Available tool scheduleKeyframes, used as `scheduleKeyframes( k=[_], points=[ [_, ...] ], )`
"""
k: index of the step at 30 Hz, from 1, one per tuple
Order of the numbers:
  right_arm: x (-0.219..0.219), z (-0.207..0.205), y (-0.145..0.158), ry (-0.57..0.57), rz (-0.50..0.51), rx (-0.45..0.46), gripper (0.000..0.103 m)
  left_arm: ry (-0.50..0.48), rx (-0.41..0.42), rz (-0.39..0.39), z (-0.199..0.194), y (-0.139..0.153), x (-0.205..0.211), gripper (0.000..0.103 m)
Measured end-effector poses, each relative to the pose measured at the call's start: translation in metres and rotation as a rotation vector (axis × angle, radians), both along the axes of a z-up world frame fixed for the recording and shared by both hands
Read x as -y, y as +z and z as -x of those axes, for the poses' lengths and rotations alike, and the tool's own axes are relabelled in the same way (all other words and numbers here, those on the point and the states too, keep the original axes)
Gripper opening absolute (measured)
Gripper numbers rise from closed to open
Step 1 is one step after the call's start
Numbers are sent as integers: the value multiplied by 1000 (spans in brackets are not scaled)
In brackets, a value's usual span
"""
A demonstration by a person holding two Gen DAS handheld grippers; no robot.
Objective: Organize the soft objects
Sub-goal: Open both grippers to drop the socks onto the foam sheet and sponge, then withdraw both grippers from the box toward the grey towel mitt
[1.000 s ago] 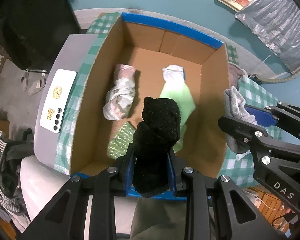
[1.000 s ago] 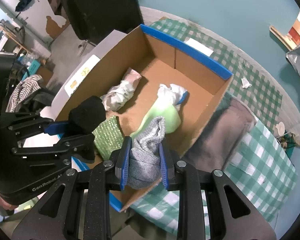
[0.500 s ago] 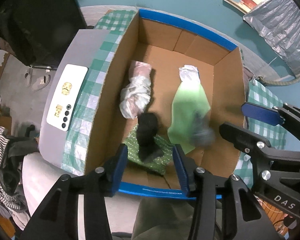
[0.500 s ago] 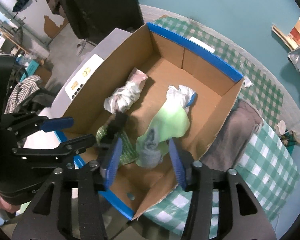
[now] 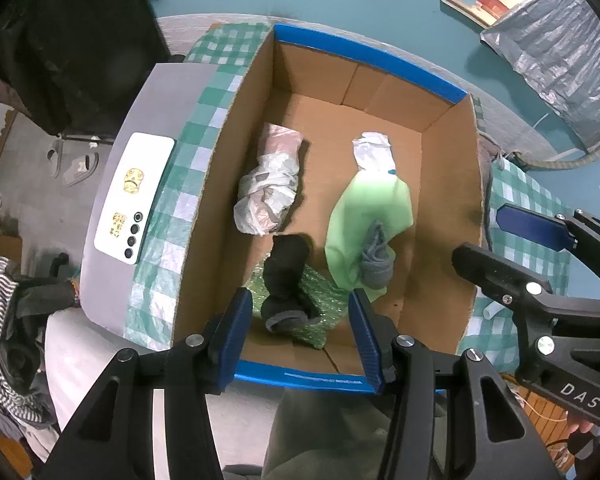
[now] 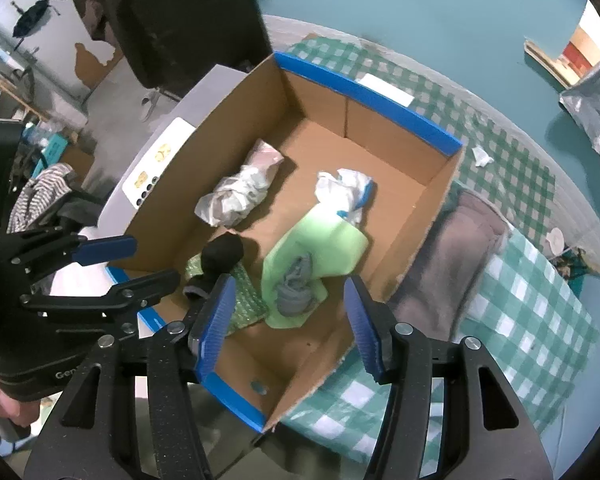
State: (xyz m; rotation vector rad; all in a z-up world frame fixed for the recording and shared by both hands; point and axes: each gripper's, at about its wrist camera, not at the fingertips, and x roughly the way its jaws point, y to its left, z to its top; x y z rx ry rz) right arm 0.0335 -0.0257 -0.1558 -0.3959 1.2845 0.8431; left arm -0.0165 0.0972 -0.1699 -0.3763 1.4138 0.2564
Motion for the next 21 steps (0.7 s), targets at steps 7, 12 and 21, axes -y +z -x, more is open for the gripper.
scheduleKeyframes(
  k=[7,12,21],
  points=[
    [17,-5,3,-36,9,9,58,-35,0,-3,-7,3,13,51],
    [34,-10,3,-67,16,2,58,-61,-4,-2,-14,4,25,51],
    [70,-20,-2,-134,32,-17,58,-101,-2,5,-25,6,50,51]
  ],
)
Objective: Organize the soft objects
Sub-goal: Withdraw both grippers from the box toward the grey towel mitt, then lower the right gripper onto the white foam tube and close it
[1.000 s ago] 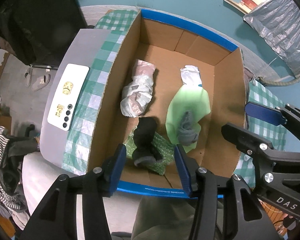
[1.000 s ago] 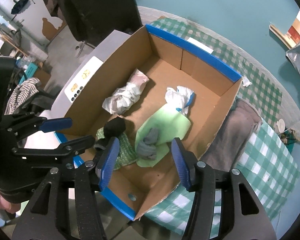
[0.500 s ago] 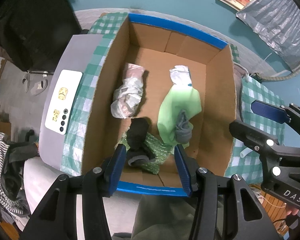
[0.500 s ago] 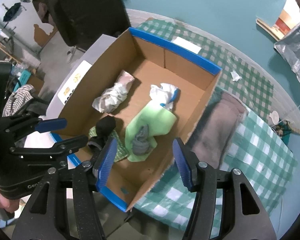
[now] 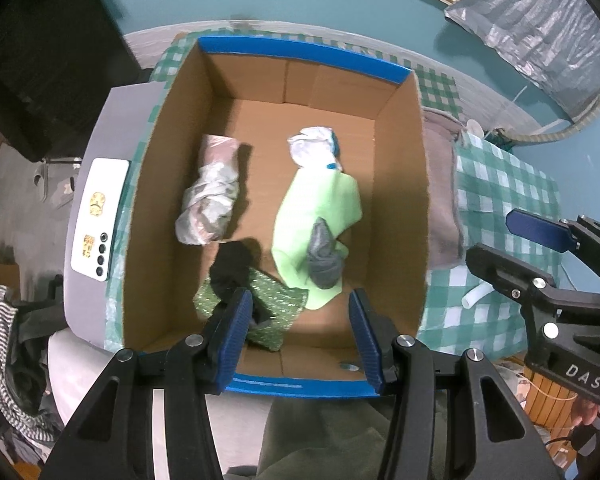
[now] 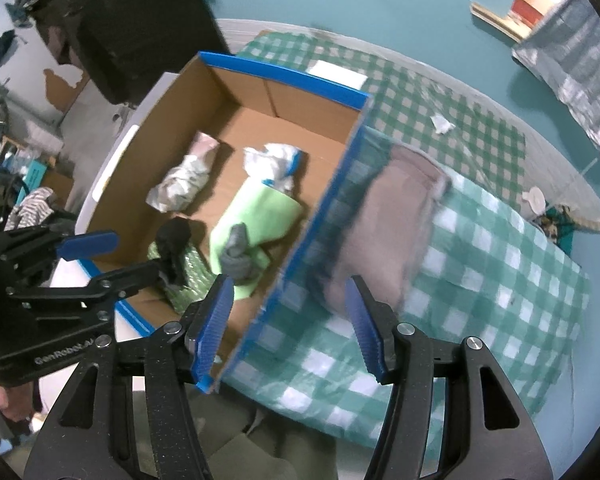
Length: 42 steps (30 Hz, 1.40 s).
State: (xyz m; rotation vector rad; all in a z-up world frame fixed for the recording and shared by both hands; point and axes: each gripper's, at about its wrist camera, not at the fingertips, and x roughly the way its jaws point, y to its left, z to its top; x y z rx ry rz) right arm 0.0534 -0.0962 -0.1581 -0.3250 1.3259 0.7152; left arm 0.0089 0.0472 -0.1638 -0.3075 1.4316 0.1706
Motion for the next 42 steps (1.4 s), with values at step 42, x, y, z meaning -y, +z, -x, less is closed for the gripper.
scheduleKeyframes(
  k=[42],
  points=[
    [168,-35,-74,-349,101,-166,58,-281,-15,-38,-65,-9,139,56]
  ],
)
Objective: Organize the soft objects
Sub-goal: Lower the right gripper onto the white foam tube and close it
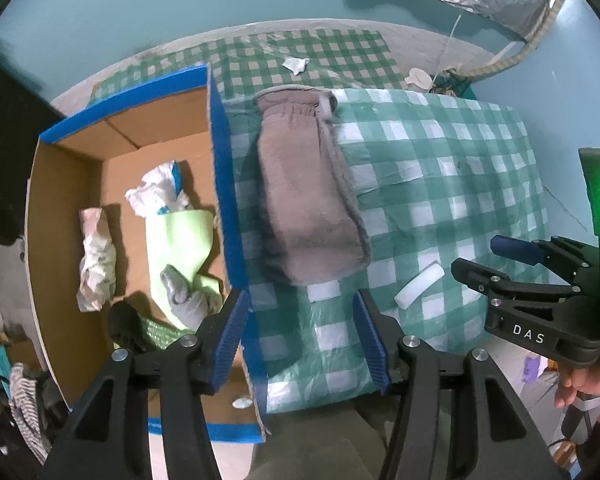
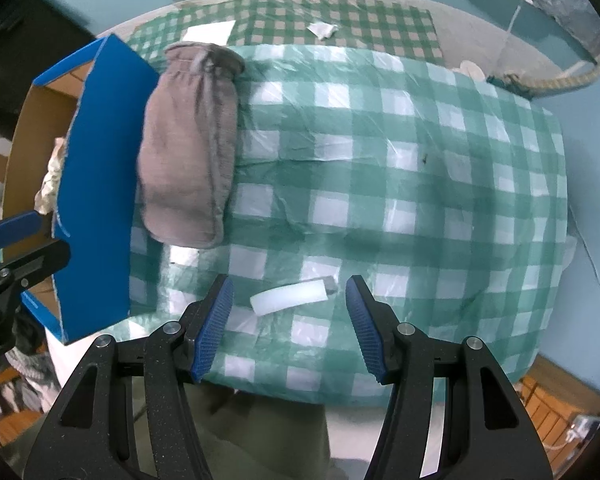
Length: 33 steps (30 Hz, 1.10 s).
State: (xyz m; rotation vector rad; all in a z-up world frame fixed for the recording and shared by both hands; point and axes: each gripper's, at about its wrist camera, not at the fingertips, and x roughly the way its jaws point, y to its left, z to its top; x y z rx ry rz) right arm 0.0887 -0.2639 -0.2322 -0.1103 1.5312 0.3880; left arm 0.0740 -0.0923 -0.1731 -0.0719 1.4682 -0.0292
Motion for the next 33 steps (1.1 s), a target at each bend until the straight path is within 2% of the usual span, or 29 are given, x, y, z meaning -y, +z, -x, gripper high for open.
scheduleKeyframes(
  k=[2,16,24,26,33],
  points=[
    [3,0,-4,-21,1,-11,58,-13,2,-15,-3,-3,4,59],
    [11,2,-56,-205,6,-152,58,-61,-16,-62,-19,-31,22,60],
    [15,6,-89,-304,-3,-236,58,-46,-29,-48,-31,-42,22,60],
    [20,5,-96,-340,3,-257,58,-44,-28,-43,-34,-43,22,63],
    [24,2,-113,-397,17,-286,58,-34,-33,-26,-44,-52,25,64]
  ],
)
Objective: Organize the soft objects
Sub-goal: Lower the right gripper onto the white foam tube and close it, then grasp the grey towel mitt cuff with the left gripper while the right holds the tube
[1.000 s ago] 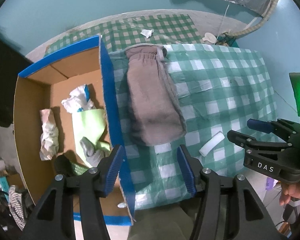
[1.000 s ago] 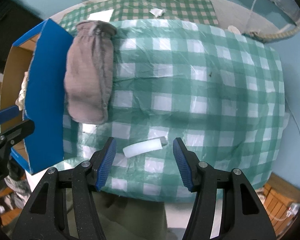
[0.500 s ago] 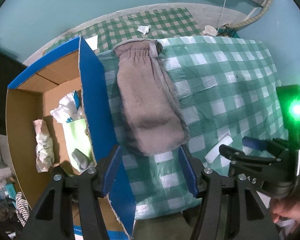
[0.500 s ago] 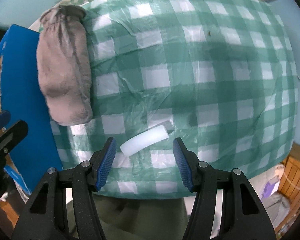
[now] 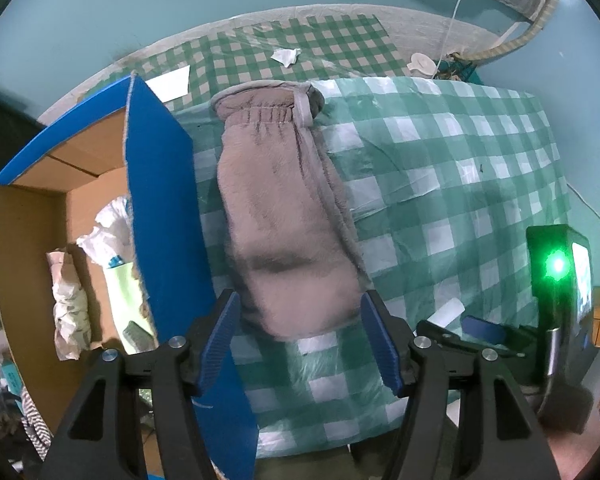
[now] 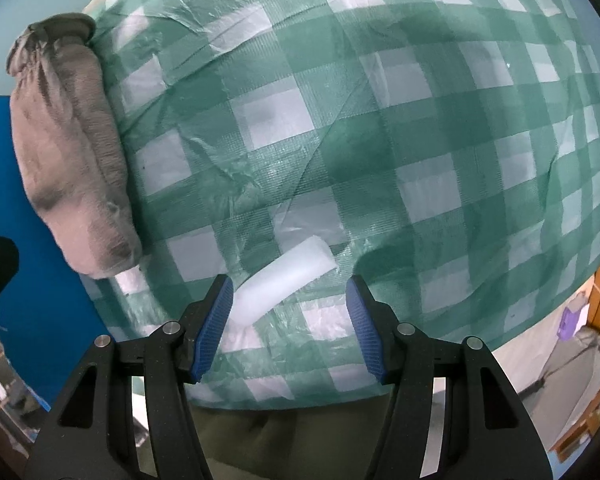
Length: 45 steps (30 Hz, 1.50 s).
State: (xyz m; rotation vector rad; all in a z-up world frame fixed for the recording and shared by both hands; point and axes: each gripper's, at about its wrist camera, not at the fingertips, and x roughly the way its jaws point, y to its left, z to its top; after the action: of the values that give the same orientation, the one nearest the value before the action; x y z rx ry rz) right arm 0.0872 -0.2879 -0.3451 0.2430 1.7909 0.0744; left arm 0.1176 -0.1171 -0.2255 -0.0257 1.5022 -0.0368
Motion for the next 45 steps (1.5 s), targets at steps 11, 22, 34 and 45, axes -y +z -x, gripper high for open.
scheduleKeyframes(
  k=[11,22,34,45],
  points=[
    [-22,4,-7,42,120,45,46,-8,-23,-12,-8,-12,1,65],
    [-43,11,-1,240,126,117,11,36,-52,13,-25,-21,-3,72],
    [-16,9,19,247,66,187,11,106,-62,2,-48,-30,2,78],
    [10,-6,28,263,41,192,11,128,-139,-140,-64,-69,6,82]
  ],
)
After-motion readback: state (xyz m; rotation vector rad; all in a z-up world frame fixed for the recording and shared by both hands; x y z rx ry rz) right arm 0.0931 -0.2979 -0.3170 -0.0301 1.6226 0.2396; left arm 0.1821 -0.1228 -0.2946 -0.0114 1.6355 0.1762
